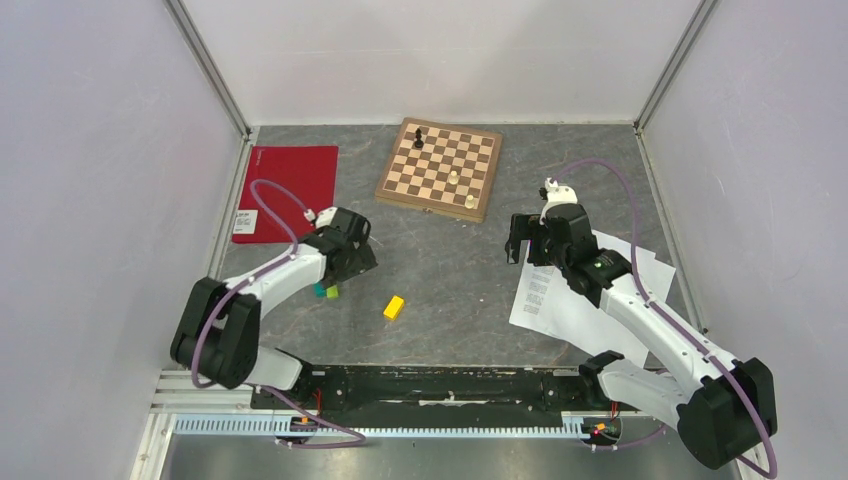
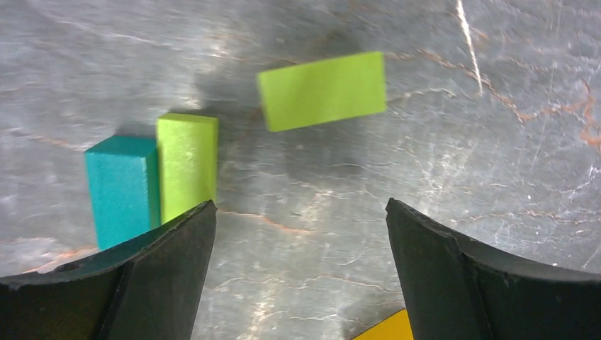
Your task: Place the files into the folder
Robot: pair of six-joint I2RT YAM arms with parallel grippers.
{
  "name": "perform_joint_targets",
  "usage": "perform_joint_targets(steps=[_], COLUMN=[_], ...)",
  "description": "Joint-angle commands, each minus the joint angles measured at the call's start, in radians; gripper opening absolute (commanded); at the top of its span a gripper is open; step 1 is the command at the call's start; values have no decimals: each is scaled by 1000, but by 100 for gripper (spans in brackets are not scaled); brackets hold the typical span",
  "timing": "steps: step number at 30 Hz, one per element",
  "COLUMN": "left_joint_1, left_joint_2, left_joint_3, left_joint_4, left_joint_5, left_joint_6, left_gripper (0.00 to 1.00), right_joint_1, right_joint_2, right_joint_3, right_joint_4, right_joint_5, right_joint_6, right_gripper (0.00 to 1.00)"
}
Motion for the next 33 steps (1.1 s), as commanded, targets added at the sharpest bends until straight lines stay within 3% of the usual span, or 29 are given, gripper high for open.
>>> perform_joint_targets(steps=[1, 6, 12, 19, 27, 33], left_joint_1=[35, -50, -353, -545, -560, -508], left_joint_2=[-125, -163, -45, 84, 139, 140], left_joint_3=[-6, 83, 217, 250, 178, 139], left_joint_4=[-37, -46, -87, -47, -27, -50], left_joint_5=[-76, 14, 76, 179, 116, 66], left_joint_6=[-27, 64, 50, 11, 17, 22], left_gripper=[96, 95, 95, 95, 95, 95], right_joint_1=[-1, 0, 0, -1, -1, -2], right_joint_2=[-6, -16, -39, -76, -70, -65], right_joint_3=[-3, -5, -3, 1, -6, -5], right_joint_4=[27, 26, 14, -16, -17, -15], right_joint_5=[-7, 3, 28, 68, 57, 50], right_joint_6=[-24, -32, -33, -39, -30, -32], right_gripper=[98, 98, 98, 98, 98, 98])
